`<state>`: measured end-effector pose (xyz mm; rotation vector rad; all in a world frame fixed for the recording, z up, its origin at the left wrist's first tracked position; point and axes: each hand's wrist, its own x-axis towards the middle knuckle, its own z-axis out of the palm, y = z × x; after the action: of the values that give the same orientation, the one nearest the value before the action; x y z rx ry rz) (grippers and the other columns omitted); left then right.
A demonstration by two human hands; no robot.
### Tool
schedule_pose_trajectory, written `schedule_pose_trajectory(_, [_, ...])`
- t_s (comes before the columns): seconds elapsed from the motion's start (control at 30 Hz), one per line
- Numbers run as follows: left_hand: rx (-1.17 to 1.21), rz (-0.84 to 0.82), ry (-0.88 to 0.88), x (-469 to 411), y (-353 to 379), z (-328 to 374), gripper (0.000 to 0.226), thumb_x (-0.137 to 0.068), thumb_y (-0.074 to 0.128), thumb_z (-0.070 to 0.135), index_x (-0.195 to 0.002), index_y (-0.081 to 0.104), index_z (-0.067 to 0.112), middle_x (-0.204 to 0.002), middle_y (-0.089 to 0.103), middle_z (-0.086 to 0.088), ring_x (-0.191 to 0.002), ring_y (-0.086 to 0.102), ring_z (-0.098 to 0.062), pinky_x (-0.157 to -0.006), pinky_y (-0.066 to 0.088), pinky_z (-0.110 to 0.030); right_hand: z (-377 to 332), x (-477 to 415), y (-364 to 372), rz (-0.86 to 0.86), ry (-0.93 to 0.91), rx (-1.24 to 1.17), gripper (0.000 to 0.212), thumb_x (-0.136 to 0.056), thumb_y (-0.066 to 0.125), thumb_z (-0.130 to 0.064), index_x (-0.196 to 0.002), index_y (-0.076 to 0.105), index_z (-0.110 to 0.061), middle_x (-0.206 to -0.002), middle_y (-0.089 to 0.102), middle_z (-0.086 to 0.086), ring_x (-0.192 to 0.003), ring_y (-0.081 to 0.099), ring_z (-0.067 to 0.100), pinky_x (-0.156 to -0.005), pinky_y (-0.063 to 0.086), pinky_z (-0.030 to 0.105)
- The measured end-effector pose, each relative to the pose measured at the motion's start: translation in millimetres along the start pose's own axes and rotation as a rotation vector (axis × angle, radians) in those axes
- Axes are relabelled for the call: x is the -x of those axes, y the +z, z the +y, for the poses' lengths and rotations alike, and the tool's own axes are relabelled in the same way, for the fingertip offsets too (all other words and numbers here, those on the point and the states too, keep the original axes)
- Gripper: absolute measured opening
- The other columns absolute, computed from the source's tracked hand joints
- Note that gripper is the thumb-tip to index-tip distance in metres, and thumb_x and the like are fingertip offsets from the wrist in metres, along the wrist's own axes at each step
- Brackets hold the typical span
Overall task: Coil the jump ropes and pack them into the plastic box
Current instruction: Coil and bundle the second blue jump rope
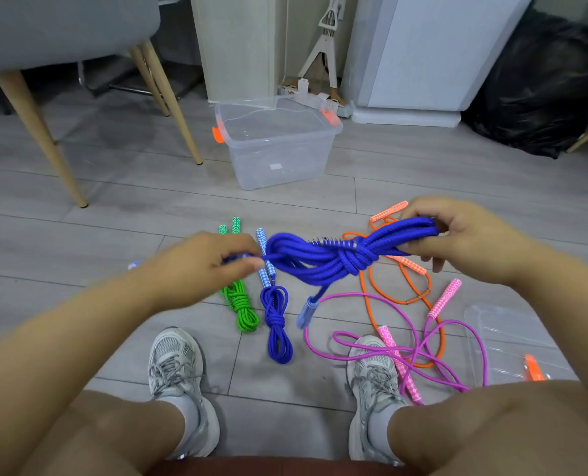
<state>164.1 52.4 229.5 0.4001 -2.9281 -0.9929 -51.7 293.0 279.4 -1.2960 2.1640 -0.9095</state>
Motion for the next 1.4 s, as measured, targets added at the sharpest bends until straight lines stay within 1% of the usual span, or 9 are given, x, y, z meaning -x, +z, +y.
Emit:
schedule_pose_trajectory(0.17, [-0.022, -0.114, -0.002, -9.0, 22.8, 0.4, 0.009, -0.093, 0.049, 0.043, -0.089, 0.055, 0.037, -0.074, 0.056, 0.005, -0.07, 0.051, -0.011, -0.07, 0.042, -0.025, -4.0, -2.4, -8.7, -0.216, 0.145, -0.32, 0.024, -0.068, 0.074, 0.002, -0.086, 0.059, 0.003, -0.065, 0.058, 0.004, -0.057, 0.057, 0.018, -0.048, 0.053, 0.031])
schedule_pose_trajectory(0.33, [-0.155, -0.248, -0.021, -21.2, 26.2, -11.3, 0.034, -0.092, 0.044, 0.051, -0.114, 0.058, 0.028, -0.102, 0.06, 0.011, -0.092, 0.056, -0.009, -0.084, 0.044, -0.025, -24.8, -21.4, -0.1, -0.238, 0.16, -0.476, 0.017, -0.068, 0.063, -0.014, -0.08, 0.062, -0.002, -0.061, 0.058, 0.005, -0.048, 0.054, 0.016, -0.038, 0.043, 0.023])
schedule_pose_trajectory(0.43, [-0.307, -0.333, -0.062, -29.8, 26.3, -18.4, 0.033, -0.093, 0.05, 0.044, -0.121, 0.053, 0.029, -0.113, 0.059, 0.009, -0.094, 0.054, -0.008, -0.085, 0.043, -0.025, -31.2, -40.7, 9.3, -0.232, 0.208, -0.396, 0.022, -0.073, 0.073, -0.018, -0.082, 0.062, -0.001, -0.059, 0.056, 0.005, -0.045, 0.051, 0.016, -0.037, 0.043, 0.023])
schedule_pose_trajectory(0.6, [-0.433, -0.475, -0.179, -44.5, 15.2, -38.9, 0.031, -0.091, 0.049, 0.049, -0.115, 0.056, 0.03, -0.108, 0.06, 0.008, -0.093, 0.053, -0.013, -0.085, 0.045, -0.027, -28.5, -85.1, 17.0, -0.151, 0.285, -0.232, 0.018, -0.086, 0.063, -0.024, -0.081, 0.062, -0.006, -0.064, 0.056, 0.007, -0.045, 0.052, 0.013, -0.044, 0.049, 0.025])
schedule_pose_trajectory(0.87, [-0.439, -0.494, -0.233, -89.3, 10.7, -67.4, 0.033, -0.091, 0.048, 0.049, -0.115, 0.055, 0.027, -0.112, 0.059, 0.004, -0.098, 0.053, -0.016, -0.085, 0.043, -0.027, 3.3, -169.1, 16.6, 0.211, 0.15, 0.018, 0.025, -0.085, 0.066, -0.027, -0.097, 0.063, -0.005, -0.071, 0.064, 0.009, -0.06, 0.064, 0.019, -0.063, 0.055, 0.029])
schedule_pose_trajectory(0.93, [-0.465, -0.5, -0.23, -102.1, 16.7, -75.2, 0.033, -0.091, 0.047, 0.05, -0.115, 0.054, 0.028, -0.113, 0.059, 0.003, -0.104, 0.055, -0.018, -0.086, 0.043, -0.029, 23.1, -186.6, 24.8, 0.293, 0.079, 0.098, 0.022, -0.082, 0.069, -0.027, -0.093, 0.064, -0.008, -0.077, 0.06, 0.006, -0.068, 0.063, 0.024, -0.069, 0.052, 0.036])
schedule_pose_trajectory(1.03, [-0.479, -0.539, -0.228, -118.3, 31.0, -88.5, 0.033, -0.093, 0.046, 0.048, -0.117, 0.053, 0.027, -0.117, 0.058, 0.002, -0.109, 0.054, -0.02, -0.085, 0.042, -0.03, 60.0, -202.9, 50.3, 0.335, -0.033, 0.254, 0.026, -0.078, 0.073, -0.026, -0.092, 0.063, -0.006, -0.091, 0.048, 0.005, -0.078, 0.049, 0.022, -0.068, 0.033, 0.026])
schedule_pose_trajectory(1.23, [-0.492, -0.673, -0.229, -137.9, 79.2, -124.9, 0.032, -0.092, 0.046, 0.045, -0.117, 0.053, 0.026, -0.119, 0.057, -0.001, -0.11, 0.054, -0.023, -0.088, 0.045, -0.033, 142.4, -204.3, 124.8, 0.028, -0.077, 0.459, 0.039, -0.075, 0.075, -0.022, -0.103, 0.063, 0.002, -0.109, 0.056, 0.018, -0.095, 0.059, 0.034, -0.08, 0.047, 0.039])
schedule_pose_trajectory(1.4, [-0.559, -0.82, -0.121, -140.0, 130.4, -143.5, 0.033, -0.095, 0.041, 0.032, -0.123, 0.051, 0.017, -0.126, 0.052, -0.008, -0.115, 0.051, -0.028, -0.088, 0.042, -0.035, 175.2, -181.3, 167.7, -0.393, -0.001, 0.709, 0.044, -0.088, 0.057, -0.034, -0.124, 0.052, -0.008, -0.131, 0.043, 0.008, -0.108, 0.055, 0.031, -0.086, 0.044, 0.038])
